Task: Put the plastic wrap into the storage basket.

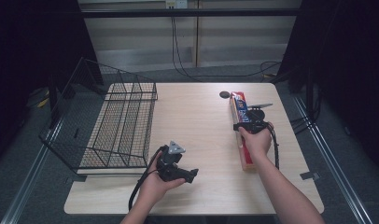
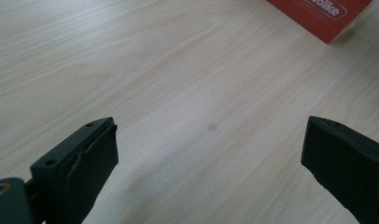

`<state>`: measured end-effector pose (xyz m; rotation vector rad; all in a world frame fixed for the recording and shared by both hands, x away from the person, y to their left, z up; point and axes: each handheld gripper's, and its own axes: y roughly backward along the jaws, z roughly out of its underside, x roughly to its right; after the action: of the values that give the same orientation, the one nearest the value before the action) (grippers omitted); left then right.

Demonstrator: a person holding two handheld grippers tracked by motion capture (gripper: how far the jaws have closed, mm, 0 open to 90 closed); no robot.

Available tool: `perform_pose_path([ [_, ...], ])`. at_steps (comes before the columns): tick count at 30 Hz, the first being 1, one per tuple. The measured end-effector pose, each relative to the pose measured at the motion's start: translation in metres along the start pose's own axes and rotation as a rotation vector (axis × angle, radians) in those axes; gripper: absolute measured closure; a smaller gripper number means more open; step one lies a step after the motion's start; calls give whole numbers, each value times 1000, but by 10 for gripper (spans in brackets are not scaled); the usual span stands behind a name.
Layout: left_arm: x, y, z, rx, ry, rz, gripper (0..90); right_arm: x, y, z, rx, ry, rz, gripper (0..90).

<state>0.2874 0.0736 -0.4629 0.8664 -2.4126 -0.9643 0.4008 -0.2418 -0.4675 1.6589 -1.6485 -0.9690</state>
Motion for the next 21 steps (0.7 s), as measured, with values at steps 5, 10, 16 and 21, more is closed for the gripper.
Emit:
perform_pose_path([
  [5, 0, 0, 0, 0, 2, 0, 36, -3, -3, 0, -10, 0, 1, 277],
  [10, 0, 0, 0, -1, 1, 3, 36, -3, -4, 0, -13, 5, 18, 333],
  [16, -1, 0, 0, -3, -1, 4, 36, -6, -5, 1, -23, 20, 32, 400],
  [21, -1, 1, 1, 7, 3, 3, 37, -6, -3, 2, -21, 14, 55, 429],
])
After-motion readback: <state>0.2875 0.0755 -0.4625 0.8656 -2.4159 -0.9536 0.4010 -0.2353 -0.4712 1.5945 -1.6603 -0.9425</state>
